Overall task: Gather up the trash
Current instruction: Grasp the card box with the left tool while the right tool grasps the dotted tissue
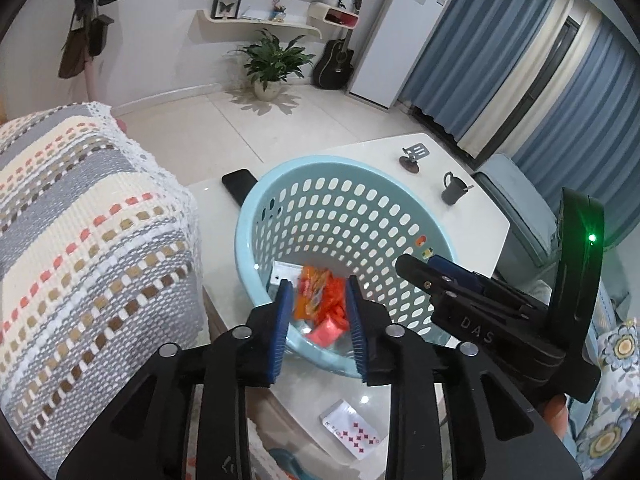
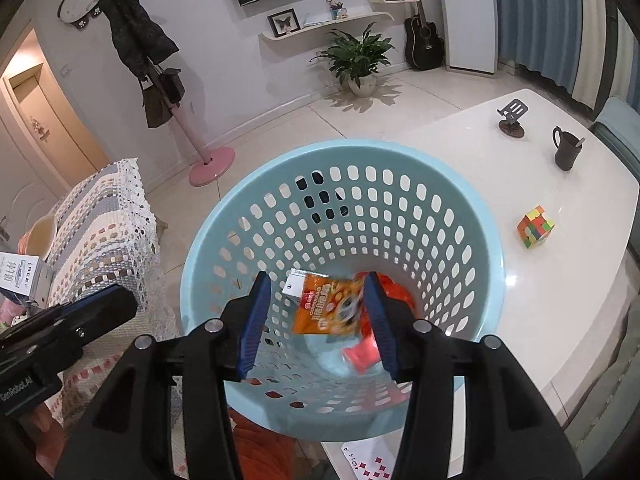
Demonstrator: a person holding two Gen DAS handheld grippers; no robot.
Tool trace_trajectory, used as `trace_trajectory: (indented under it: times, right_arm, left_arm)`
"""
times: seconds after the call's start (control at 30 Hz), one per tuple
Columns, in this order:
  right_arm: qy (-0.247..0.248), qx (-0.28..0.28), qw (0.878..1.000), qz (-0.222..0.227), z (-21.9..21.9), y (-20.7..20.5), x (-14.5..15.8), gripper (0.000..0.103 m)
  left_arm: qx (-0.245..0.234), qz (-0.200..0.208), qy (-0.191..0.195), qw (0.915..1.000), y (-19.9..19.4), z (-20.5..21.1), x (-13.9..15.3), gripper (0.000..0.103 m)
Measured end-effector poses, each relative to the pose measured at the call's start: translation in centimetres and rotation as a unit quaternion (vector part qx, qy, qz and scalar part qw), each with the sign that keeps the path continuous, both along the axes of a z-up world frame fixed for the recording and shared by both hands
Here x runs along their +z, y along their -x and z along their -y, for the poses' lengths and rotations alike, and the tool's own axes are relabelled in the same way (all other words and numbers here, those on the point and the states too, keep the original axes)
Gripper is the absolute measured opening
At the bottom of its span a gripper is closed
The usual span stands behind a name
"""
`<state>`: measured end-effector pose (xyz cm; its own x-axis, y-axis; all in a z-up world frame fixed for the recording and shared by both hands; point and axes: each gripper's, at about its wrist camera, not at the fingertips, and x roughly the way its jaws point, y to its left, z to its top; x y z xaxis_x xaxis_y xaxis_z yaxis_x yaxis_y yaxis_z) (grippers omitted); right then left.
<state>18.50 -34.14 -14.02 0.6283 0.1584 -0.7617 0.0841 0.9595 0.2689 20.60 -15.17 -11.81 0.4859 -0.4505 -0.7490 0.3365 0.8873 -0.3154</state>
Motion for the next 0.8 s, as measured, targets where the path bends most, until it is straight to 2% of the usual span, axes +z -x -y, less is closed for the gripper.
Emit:
trace_trajectory:
  times: [0.23,0.47,0.53,0.67,0.8]
  right_arm:
    - [0.002,0.009,1.0,0.012,-0.7,0.6,1.4,0.045]
    - [0.01,0.046,0.998,0.053,-4.1,1.9,5.0,0.045]
    - [0.012,0.061,0.996,0.065,-5.4,2.4,6.0,0.045]
    - [0.016,0.105,0.99,0.089,-9.6,3.4,8.1,0.045]
    - [0.024,0.158,0.981,0.109,-14.5,4.7,9.5,0.045]
  left_arm:
    - [0.005,0.012,0.004,0.9999,1.4,-0.8,1.1,0.028]
    - [0.032,0.051,0.016,0.9981,4.5,-4.1,4.0,0.028]
    - [0.048,0.065,0.02,0.9965,5.8,-5.7,5.0,0.028]
    - [0.098,0.091,0.023,0.9907,8.4,-9.9,6.7,0.039]
    - [0.167,0.108,0.025,0.9798,11.2,-15.6,8.0,0.04]
